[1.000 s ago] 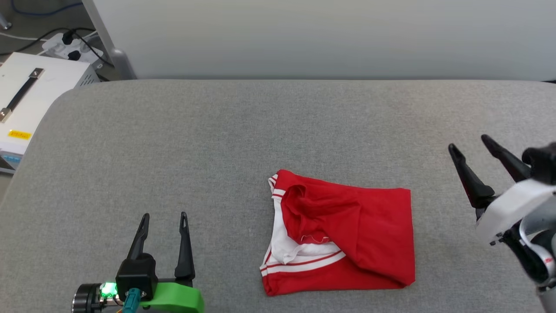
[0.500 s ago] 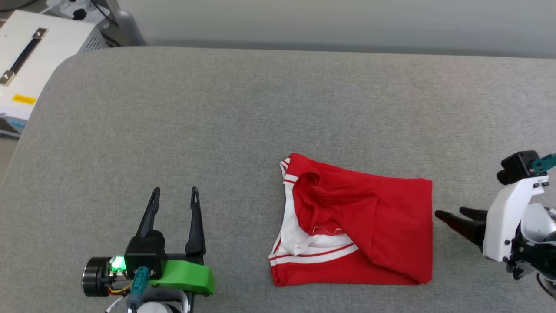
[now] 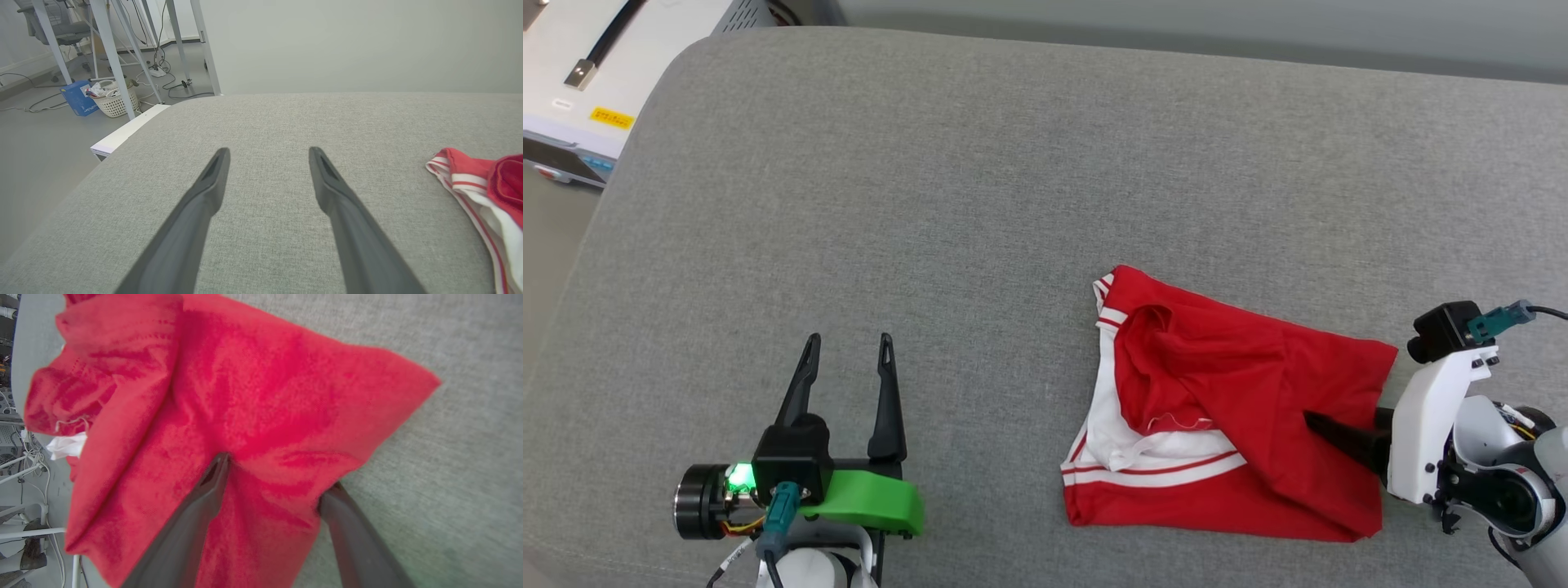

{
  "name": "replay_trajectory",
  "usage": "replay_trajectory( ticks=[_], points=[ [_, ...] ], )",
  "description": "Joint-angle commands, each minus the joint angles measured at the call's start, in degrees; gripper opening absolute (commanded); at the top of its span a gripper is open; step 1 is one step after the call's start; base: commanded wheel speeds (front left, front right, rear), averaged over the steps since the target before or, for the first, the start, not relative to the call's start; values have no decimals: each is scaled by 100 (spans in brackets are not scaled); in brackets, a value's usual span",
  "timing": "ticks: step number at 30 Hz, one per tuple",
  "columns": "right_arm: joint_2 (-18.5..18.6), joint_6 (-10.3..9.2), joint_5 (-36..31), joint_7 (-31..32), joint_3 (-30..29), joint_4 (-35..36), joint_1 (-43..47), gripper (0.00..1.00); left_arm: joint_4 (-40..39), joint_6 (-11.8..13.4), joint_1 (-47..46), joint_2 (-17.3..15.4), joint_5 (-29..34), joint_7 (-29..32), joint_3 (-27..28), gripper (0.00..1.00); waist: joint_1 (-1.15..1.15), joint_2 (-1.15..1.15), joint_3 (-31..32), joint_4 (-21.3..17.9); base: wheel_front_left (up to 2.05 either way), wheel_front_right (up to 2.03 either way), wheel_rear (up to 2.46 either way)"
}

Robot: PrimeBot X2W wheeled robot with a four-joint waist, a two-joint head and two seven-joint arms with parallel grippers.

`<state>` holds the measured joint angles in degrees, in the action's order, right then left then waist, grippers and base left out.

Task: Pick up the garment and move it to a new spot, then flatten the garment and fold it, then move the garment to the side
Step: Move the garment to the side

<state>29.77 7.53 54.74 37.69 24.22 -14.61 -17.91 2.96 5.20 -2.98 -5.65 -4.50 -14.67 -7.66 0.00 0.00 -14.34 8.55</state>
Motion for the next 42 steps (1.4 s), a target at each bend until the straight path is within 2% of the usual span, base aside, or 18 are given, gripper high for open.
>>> replay_trajectory(
  ticks=[1, 2, 5, 11, 17, 24, 29, 33, 38, 42],
  points=[
    [-83, -4, 51, -99, 239, -78, 17, 41, 24, -44, -85, 35, 55, -33, 20, 100, 0, 0, 14, 17, 0, 0, 0],
    [-47, -4, 46, -253, 277, -60, -24, 0, 42, -47, -77, 39, 56, -33, 33, 100, 0, 0, 44, 7, 0, 0, 0],
    [69, -4, 41, -560, 416, 42, -161, 0, 84, -53, -36, 47, 59, -33, 68, 100, 0, 0, 161, -64, 0, 0, 0],
    [567, -4, -282, -1047, 834, 526, -620, 0, 107, -64, 106, 56, 64, -33, 149, 100, 0, 0, 405, -423, 0, 0, 0],
    [1151, -4, -625, -1173, 1216, 1216, -1109, 0, 71, -92, 176, 51, 83, -33, 226, 100, 0, 0, 425, -1079, 0, 0, 0],
    [1656, -4, -706, -1143, 1290, 1620, -1394, 0, -34, -116, 37, 53, 151, -33, 246, 100, 0, 0, 193, -1795, 0, 0, 0],
    [1911, -4, -672, -1183, 1124, 1497, -1495, 0, -154, -146, -129, -8, 232, -33, 249, 100, 0, 0, -155, -2147, 0, 0, 0],
    [2124, -4, -850, -1236, 1011, 1199, -1715, 0, -303, -134, -317, -78, 307, -33, 269, 100, 0, 0, -558, -2281, 0, 0, 0],
    [2371, -4, -1191, -1326, 897, 566, -2171, 0, -499, -153, -599, -182, 372, -33, 277, 100, 0, 0, -1075, -2279, 0, 0, 0],
    [2504, -4, -1304, -1447, 789, -215, -2609, 0, -620, -173, -819, -269, 409, -33, 280, 100, 0, 0, -1417, -2191, 0, 0, 0]
  ],
)
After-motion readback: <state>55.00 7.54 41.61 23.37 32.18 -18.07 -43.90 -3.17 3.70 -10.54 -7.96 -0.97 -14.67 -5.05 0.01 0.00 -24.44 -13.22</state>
